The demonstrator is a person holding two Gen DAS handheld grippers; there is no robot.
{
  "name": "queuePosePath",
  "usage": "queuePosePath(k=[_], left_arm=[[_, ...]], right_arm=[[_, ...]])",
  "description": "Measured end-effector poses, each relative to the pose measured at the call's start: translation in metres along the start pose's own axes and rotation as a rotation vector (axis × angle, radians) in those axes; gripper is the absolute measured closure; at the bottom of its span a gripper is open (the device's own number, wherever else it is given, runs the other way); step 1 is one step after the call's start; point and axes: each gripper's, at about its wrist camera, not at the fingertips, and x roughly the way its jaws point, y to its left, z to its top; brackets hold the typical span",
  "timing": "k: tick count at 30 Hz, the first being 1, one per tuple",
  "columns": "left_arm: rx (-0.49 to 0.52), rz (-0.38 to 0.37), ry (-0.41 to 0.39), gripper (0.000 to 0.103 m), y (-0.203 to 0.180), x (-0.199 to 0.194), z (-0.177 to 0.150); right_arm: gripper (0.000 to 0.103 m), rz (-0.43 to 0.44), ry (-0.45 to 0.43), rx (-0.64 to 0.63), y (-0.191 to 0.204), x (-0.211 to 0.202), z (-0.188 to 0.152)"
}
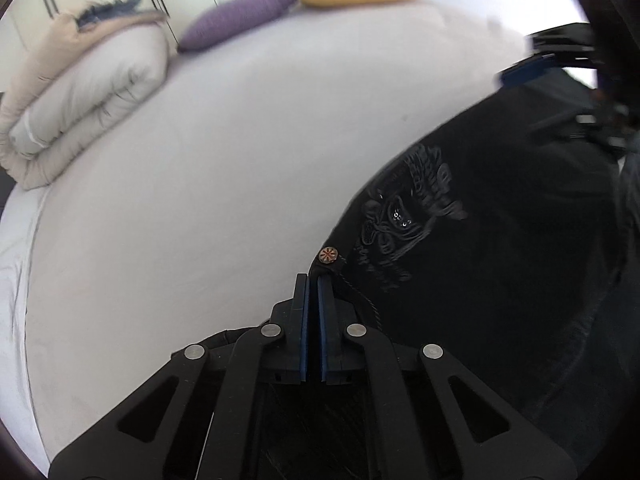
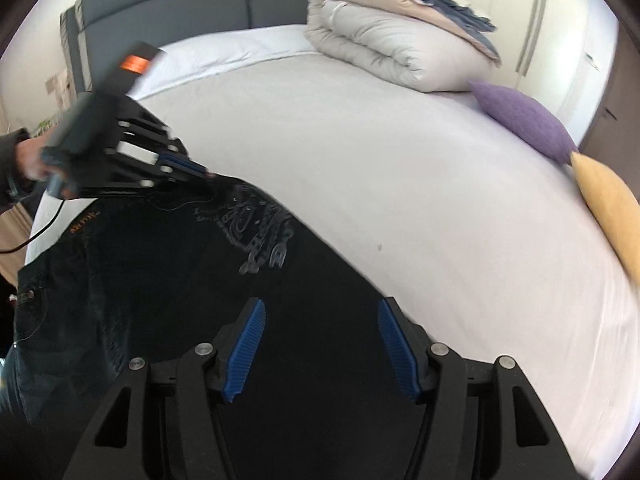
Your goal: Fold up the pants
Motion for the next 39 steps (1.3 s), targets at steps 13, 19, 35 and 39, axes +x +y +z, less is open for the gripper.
queuePosePath(k=[13,19,35,39], left_arm=[[-0.01,0.028,-0.129,0.101,-0.016,-0.046,-0.022],[-0.044,0.026,-0.16,0.101,-0.034,-0.074,-0.037],[-0.065,0.02,-0.145,0.102,-0.102,-0.173,-0.15],[-0.028,0.006,-0.116,0.103,-0.135,-0.194,-0.187]], right_arm=[[0.087,0.003,0.127,-0.176,0.028,0.052,0.032],[0.096,-0.002,0.079,-0.116,0.037,0.033,0.028],[0.097,-0.044,0.014,-0.405,0.188,-0.033,-0.044],[0.097,-0.146,0.024,-0.557,0.225,-0.055,-0.085]])
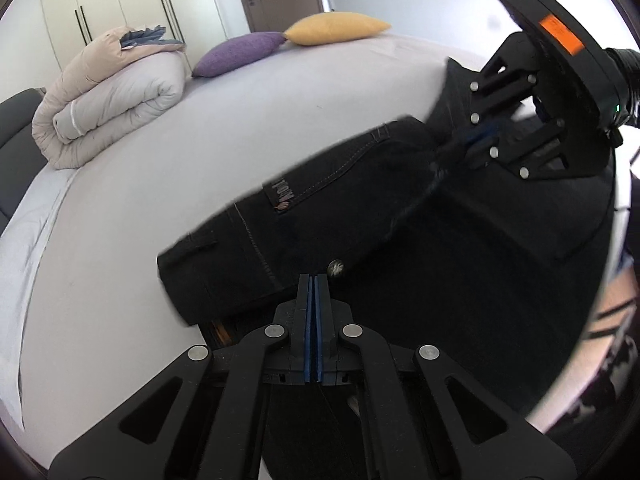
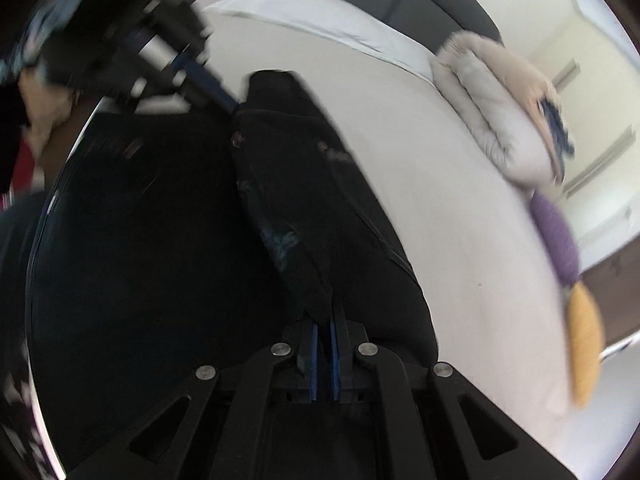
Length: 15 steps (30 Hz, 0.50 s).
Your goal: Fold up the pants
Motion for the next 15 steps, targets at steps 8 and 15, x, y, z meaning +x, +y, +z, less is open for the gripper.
queuePosePath(k=[8,15], left_arm=[[-0.036,0.01,0.036,0.103,-0.042,-0.033,-0.058],[-0.276,-0.082,-0.085,0.103,-0.055,-0.071,-0.079]], right_arm=[[0.097,-0.11,0.016,-0.185,0.082,-0.027,-0.02],[0.097,-0.088,-0.037,0.019,0.066,-0.06,-0.008]])
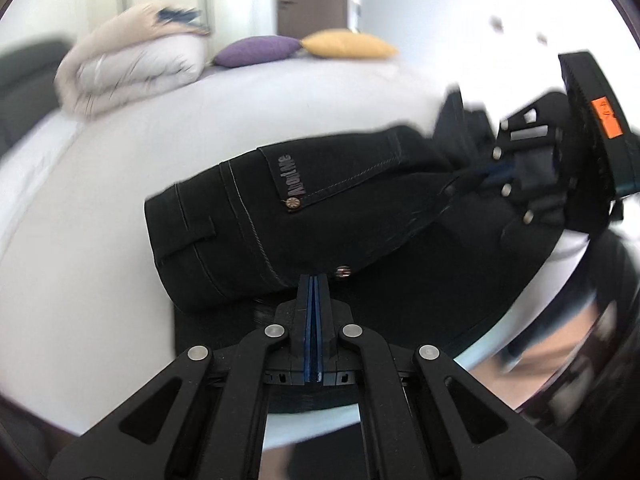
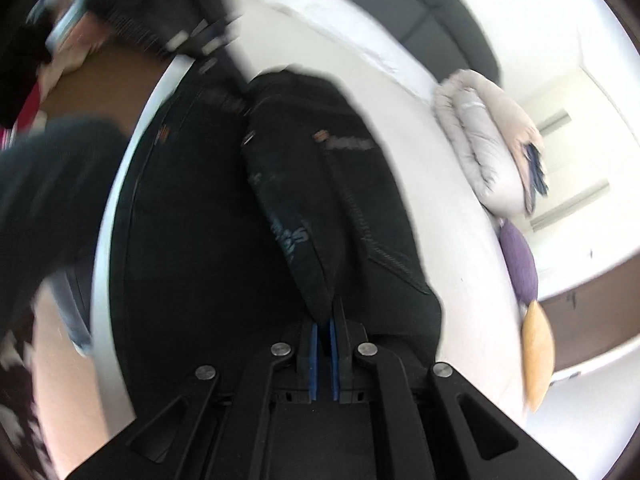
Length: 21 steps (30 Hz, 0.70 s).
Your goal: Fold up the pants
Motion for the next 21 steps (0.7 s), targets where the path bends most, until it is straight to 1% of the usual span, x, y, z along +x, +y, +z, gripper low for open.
queuePosePath(k=[1,2,3,5,6,7,8,9,10,11,12,13,14,16,17,20,21], left_arm=[[-0.052,-0.024,-0.015,0.103,-0.001,-0.004,-0.002],[-0.085,-0.02,-0.023,0.102,-0.005,-0.007,-0.006],[-0.095,-0.001,-0.026,0.102,-0.009,-0.007,-0.006],[-0.096,0.077,-0.026,0.102,-0.024,-0.006,-0.014],[-0.07,0.162,-0.024,0.101,-0.035,-0.003,-0.017],[-0.043,0.209,-0.025,0.1,-0.046,-0.004,-0.024],[-0.007,0.261,-0.025,0.092,-0.056,-0.001,-0.024],[0.061,0.355,-0.022,0.084,-0.07,0.003,-0.027],[0.102,0.411,-0.022,0.048,-0.078,0.006,-0.027],[0.141,0.46,-0.031,0.005,-0.081,0.006,-0.03],[0.182,0.501,-0.062,0.0,-0.089,0.005,-0.03],[0.23,0.546,-0.101,0.0,-0.098,0.005,-0.03],[0.266,0.568,-0.11,0.0,-0.104,0.008,-0.03],[0.331,0.605,-0.098,0.0,-0.115,0.017,-0.034],[0.364,0.64,-0.101,0.0,-0.119,0.022,-0.036],[0.452,0.77,-0.12,0.0,-0.123,0.039,-0.033],[0.477,0.815,-0.108,0.0,-0.125,0.046,-0.033]], right_arm=[[0.097,0.013,-0.007,0.046,-0.01,-0.003,0.004],[0.097,0.022,-0.009,0.078,-0.017,-0.005,0.006],[0.097,0.043,-0.013,0.128,-0.028,-0.007,0.011],[0.097,0.09,-0.022,0.204,-0.04,-0.016,0.01],[0.097,0.112,-0.03,0.249,-0.05,-0.019,0.014],[0.097,0.124,-0.033,0.271,-0.052,-0.022,0.02],[0.097,0.137,-0.035,0.291,-0.057,-0.024,0.023],[0.097,0.157,-0.037,0.316,-0.061,-0.028,0.023],[0.097,0.183,-0.039,0.346,-0.068,-0.028,0.026],[0.097,0.195,-0.041,0.357,-0.07,-0.031,0.024],[0.097,0.207,-0.04,0.373,-0.074,-0.032,0.023],[0.097,0.213,-0.04,0.389,-0.075,-0.033,0.023],[0.097,0.221,-0.04,0.405,-0.076,-0.034,0.021],[0.097,0.231,-0.042,0.436,-0.078,-0.033,0.022],[0.097,0.234,-0.045,0.447,-0.079,-0.034,0.024],[0.097,0.261,-0.061,0.489,-0.086,-0.036,0.024],[0.097,0.273,-0.064,0.508,-0.089,-0.036,0.023]])
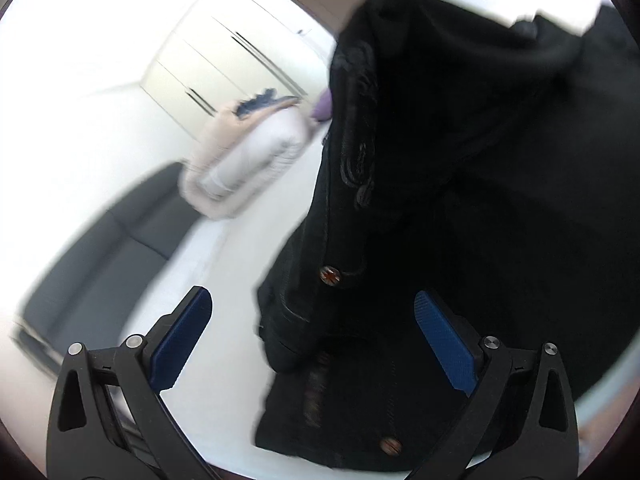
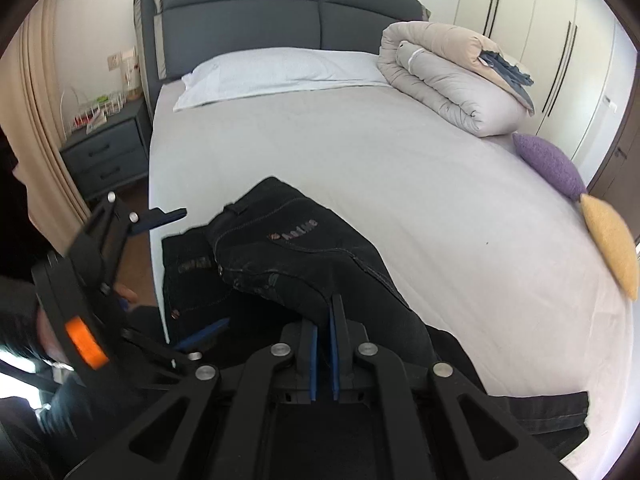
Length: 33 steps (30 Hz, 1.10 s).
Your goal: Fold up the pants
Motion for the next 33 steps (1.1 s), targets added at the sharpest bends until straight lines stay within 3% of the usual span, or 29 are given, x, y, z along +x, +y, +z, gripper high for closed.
queuePosePath(k=[4,6,8,11,16,20,21,24,27,29,33], left_arm=[[0.042,0.065,-0.02,0.002,-0.014,0.009,0.004],[0.037,0.063,-0.027,0.024,-0.014,0.024,0.016],[-0.001,0.046,-0.016,0.066,-0.006,0.03,0.015],[-0.04,0.018,-0.004,0.085,0.001,0.036,0.007],[-0.076,-0.054,-0.05,0.091,0.017,0.028,-0.008],[-0.077,-0.226,-0.067,0.094,0.049,0.034,-0.028],[-0.052,-0.278,-0.07,0.094,0.053,0.035,-0.032],[0.115,-0.321,-0.09,0.094,0.054,0.036,-0.049],[0.23,-0.42,-0.068,0.094,0.055,0.042,-0.068],[0.29,-0.458,-0.049,0.094,0.047,0.046,-0.082],[0.294,-0.497,-0.033,0.094,0.048,0.053,-0.091]], right_arm=[[0.097,0.033,-0.01,0.065,-0.013,-0.005,0.004],[0.097,0.03,-0.014,0.068,-0.015,-0.006,0.005],[0.097,0.02,-0.011,0.057,-0.014,-0.006,0.005],[0.097,0.02,-0.006,0.044,-0.013,-0.004,0.005],[0.097,-0.044,0.008,-0.061,0.001,0.001,-0.001],[0.097,-0.124,0.047,-0.257,0.028,0.012,-0.021],[0.097,-0.149,0.065,-0.319,0.038,0.016,-0.03],[0.097,-0.211,0.13,-0.515,0.073,0.038,-0.064],[0.097,-0.262,0.182,-0.674,0.105,0.063,-0.098],[0.097,-0.276,0.196,-0.718,0.117,0.074,-0.109],[0.097,-0.305,0.2,-0.735,0.122,0.081,-0.12]])
